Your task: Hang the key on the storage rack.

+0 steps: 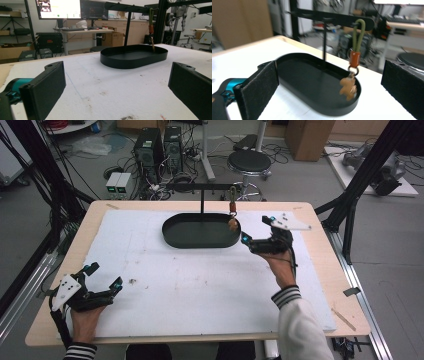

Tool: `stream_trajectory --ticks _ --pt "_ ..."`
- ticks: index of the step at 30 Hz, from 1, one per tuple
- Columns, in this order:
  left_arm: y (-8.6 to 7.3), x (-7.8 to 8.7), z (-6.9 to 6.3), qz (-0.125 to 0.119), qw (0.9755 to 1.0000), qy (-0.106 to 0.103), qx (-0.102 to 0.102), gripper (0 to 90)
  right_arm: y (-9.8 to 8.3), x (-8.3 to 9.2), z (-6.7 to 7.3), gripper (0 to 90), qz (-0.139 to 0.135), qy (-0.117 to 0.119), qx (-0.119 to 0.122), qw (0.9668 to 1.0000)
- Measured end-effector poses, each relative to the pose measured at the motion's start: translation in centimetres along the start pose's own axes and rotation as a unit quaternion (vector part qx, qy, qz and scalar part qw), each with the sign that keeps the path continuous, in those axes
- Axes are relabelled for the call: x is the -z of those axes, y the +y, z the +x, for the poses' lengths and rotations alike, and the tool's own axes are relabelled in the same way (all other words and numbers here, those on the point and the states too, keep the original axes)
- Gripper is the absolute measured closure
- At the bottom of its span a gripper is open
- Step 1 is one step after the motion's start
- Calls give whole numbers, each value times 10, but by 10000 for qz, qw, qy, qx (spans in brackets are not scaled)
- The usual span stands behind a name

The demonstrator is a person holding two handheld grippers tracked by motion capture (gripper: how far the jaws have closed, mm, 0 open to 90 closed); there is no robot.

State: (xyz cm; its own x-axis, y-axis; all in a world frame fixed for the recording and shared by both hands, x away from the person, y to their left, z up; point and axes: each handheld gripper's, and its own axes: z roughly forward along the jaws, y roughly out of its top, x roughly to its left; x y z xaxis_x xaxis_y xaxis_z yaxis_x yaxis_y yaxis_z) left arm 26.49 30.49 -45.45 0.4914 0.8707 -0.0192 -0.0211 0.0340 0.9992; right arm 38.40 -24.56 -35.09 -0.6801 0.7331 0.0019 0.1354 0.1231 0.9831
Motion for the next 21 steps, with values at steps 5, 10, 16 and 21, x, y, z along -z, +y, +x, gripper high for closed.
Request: stream_trajectory --ticks 5,10,16,21 --pt "0 0 0 -4 10000 21 2 17 -37 39 5 3 -349 178 35 9992" --pt "0 0 0 20 10000 63 -18 17 -71 63 -1 3 -466 28 -92 9989" --pt "0 0 -1 30 10000 70 -45 17 -98 72 -2 3 -549 -166 -134 9983" --pt "0 0 -1 4 10000 65 -38 17 -113 78 2 3 -627 -223 -71 9978"
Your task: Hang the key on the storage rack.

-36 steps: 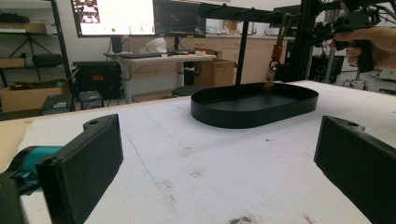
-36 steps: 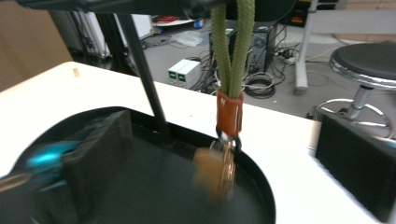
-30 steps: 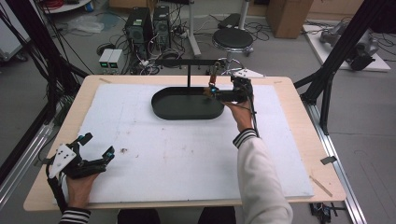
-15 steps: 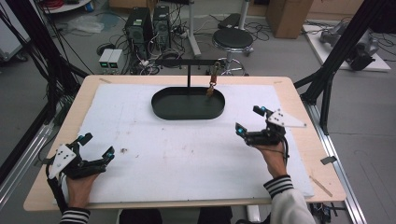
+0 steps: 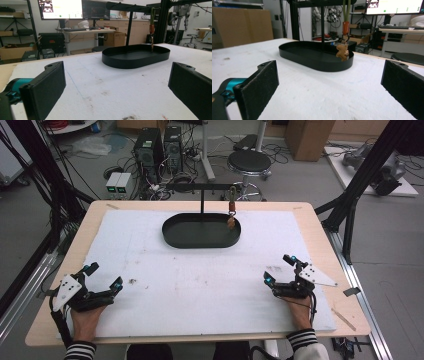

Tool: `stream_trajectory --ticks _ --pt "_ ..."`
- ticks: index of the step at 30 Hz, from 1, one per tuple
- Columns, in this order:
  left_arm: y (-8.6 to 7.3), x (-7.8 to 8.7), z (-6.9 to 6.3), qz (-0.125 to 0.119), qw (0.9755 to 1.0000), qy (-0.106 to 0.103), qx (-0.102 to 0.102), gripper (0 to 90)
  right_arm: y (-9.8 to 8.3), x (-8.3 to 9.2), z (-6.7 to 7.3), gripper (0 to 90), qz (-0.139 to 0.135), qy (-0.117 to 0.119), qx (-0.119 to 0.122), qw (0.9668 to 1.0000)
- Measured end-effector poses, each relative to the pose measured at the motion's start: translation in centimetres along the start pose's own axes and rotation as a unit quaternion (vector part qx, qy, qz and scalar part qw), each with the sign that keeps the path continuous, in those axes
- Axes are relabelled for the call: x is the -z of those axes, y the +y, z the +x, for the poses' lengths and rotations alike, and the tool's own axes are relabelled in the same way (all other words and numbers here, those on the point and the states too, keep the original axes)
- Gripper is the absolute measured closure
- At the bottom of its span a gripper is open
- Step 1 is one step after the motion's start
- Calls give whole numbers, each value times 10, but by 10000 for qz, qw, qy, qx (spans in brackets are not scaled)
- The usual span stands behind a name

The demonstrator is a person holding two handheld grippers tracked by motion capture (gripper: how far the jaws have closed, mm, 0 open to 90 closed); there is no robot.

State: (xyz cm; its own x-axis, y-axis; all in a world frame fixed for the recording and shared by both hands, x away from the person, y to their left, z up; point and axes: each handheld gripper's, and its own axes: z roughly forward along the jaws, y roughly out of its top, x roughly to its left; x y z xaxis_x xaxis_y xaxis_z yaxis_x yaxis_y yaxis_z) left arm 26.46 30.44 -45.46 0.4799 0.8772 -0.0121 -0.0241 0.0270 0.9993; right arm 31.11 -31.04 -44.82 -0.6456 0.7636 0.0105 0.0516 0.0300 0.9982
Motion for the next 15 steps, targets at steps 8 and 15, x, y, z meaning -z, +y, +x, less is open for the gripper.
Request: stream_trajectory --ticks 8,15 --pt "0 0 0 -2 10000 2 28 17 -5 6 0 3 -142 -88 -173 9997" --pt "0 1 0 -15 10000 -32 -5 17 -5 5 2 3 -86 -112 -104 9998"
